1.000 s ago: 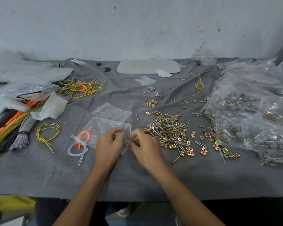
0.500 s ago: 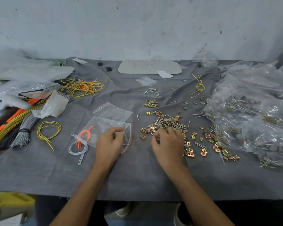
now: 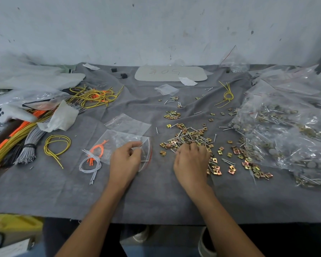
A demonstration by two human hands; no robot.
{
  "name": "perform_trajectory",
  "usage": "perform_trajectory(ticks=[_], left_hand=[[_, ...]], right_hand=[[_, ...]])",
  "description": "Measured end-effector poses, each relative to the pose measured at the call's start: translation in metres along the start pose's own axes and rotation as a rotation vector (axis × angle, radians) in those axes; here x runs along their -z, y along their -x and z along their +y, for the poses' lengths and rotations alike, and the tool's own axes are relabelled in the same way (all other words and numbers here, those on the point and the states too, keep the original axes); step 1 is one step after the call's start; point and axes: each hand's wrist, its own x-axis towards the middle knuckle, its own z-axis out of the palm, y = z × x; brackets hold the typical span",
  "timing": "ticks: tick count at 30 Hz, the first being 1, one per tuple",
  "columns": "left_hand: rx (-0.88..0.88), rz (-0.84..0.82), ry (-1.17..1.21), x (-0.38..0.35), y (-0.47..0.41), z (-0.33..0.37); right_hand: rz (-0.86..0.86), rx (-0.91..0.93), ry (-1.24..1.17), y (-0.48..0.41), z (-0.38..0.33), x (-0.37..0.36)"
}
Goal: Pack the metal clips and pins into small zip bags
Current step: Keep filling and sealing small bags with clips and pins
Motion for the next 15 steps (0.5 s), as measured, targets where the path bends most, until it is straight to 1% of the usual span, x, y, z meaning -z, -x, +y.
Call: perform_trajectory(ticks=[3,5,7,9,11,15], left_hand=[[0.008,-0.005,-0.012,-0.001,0.001,0.002],[0.009,0.002,-0.017,-0.001,0.001,0.003],[0.0,0.008,-0.029,0.0,0.0,0.004],[-0.004,0.01,-0.035,0.0,-0.001,0.004],[-0.001,0.01,-0.038,0.001,-0.001,0.004],[-0.016,0.011,-0.067,0.0,-0.001,0.006]], right_hand=[[0.013,0.042,-0.039,0.0,0.0,0.001],[0.044,0.139,-0.132,0.001,-0.005,0.003],[0.021,0.242,-0.198,0.003,-0.015,0.003],[-0.041,0.325,-0.146,0.008,-0.031,0.0],[-0.073,0.369,-0.094,0.013,-0.046,-0.006],[-0.064,0.392,-0.088,0.015,-0.053,-0.014]])
